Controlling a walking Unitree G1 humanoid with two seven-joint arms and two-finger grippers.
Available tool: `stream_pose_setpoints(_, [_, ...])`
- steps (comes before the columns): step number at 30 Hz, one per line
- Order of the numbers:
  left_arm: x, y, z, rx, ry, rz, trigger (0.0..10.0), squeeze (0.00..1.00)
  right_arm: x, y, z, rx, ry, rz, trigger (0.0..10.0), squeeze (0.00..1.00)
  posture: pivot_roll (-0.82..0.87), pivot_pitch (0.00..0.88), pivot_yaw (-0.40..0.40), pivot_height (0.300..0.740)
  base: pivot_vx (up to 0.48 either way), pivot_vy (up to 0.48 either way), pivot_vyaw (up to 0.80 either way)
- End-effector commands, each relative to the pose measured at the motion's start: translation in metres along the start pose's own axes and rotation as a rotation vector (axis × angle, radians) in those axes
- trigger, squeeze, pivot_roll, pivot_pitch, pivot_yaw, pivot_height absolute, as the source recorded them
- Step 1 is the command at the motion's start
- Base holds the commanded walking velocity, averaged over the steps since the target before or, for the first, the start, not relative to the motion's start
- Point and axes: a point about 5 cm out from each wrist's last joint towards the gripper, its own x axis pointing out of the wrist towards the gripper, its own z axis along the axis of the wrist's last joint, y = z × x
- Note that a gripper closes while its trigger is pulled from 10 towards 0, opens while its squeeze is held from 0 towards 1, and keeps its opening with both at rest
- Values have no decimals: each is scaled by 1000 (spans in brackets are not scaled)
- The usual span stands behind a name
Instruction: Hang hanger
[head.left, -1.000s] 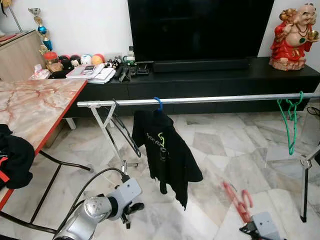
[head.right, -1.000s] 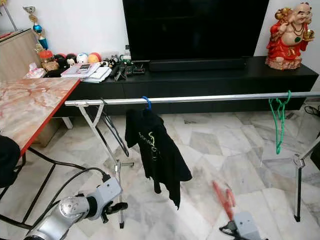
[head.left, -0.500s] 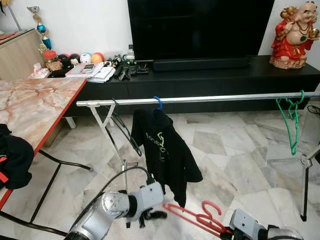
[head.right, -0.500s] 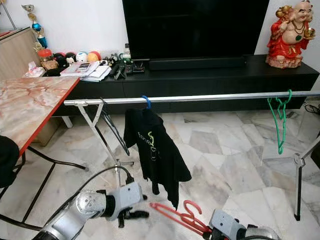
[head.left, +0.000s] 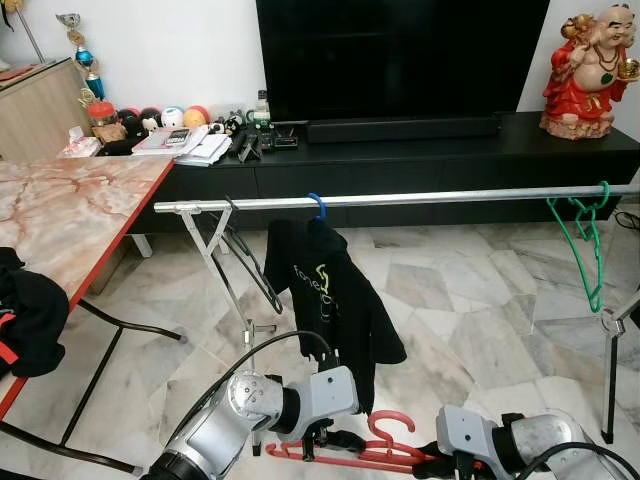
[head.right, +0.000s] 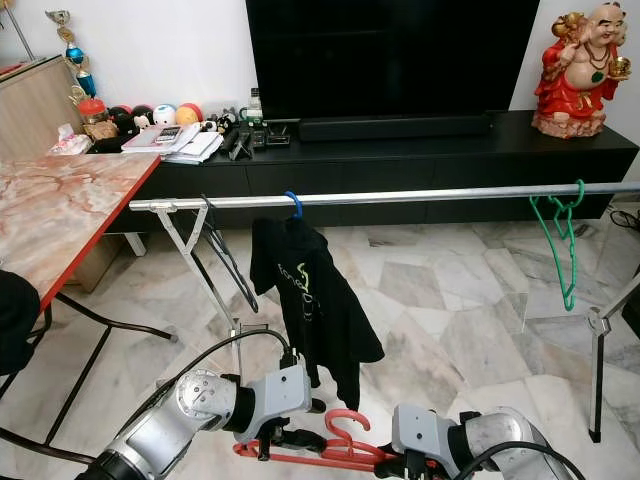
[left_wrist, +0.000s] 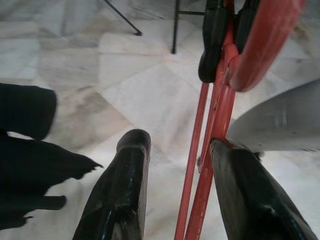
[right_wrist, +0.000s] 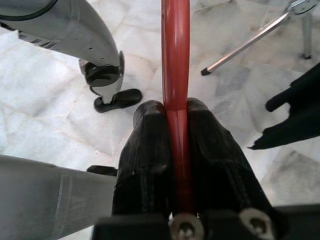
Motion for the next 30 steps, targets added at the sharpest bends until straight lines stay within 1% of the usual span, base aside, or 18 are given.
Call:
stream_pose_setpoints(1, [3, -5, 3, -7, -7, -41, 10000, 0, 3, -3, 14, -51, -37, 10, 10000, 0, 71, 0, 21, 740, 0, 0, 0])
stream_pose_setpoints(4, [3, -11, -1, -17, 28, -102, 10000, 0, 4, -2, 20, -58, -41, 16, 10000, 0, 74, 0, 19, 740, 0, 0, 0])
stream_pose_setpoints(5, [3, -11, -1, -17, 28, -102, 10000, 0, 4, -2, 20, -58, -41, 16, 10000, 0, 74, 0, 19, 740, 0, 0, 0])
stream_pose_setpoints(7, [1, -14, -4, -17, 56, -139, 10000, 0, 4, -4, 22, -64, -40, 9, 10000, 0, 73, 0, 19, 740, 0, 0, 0])
stream_pose_setpoints(10, [0, -16, -4, -33, 54, -160, 10000, 0, 4, -4, 23, -61, -39, 5, 10000, 0, 74, 0, 18, 740, 0, 0, 0])
stream_pose_setpoints(17, [-3, -20, -2, -37, 63, -202, 10000, 0, 4, -2, 21, -61, -15, 4, 10000, 0, 77, 0, 18, 740, 0, 0, 0])
stream_pose_setpoints(22, [0, -16, -1, -24, 69, -161, 10000, 0, 5, -5, 27, -66, -42, -14, 10000, 0, 75, 0, 19, 740, 0, 0, 0])
stream_pose_setpoints(25, [5, -15, -1, -29, 68, -141, 10000, 0, 6, -9, 36, -70, -86, -33, 10000, 0, 74, 0, 20, 740, 0, 0, 0])
stream_pose_setpoints(30, [9, -14, -2, -24, 72, -105, 10000, 0, 6, -10, 42, -71, -117, -22, 10000, 0, 72, 0, 18, 740, 0, 0, 0])
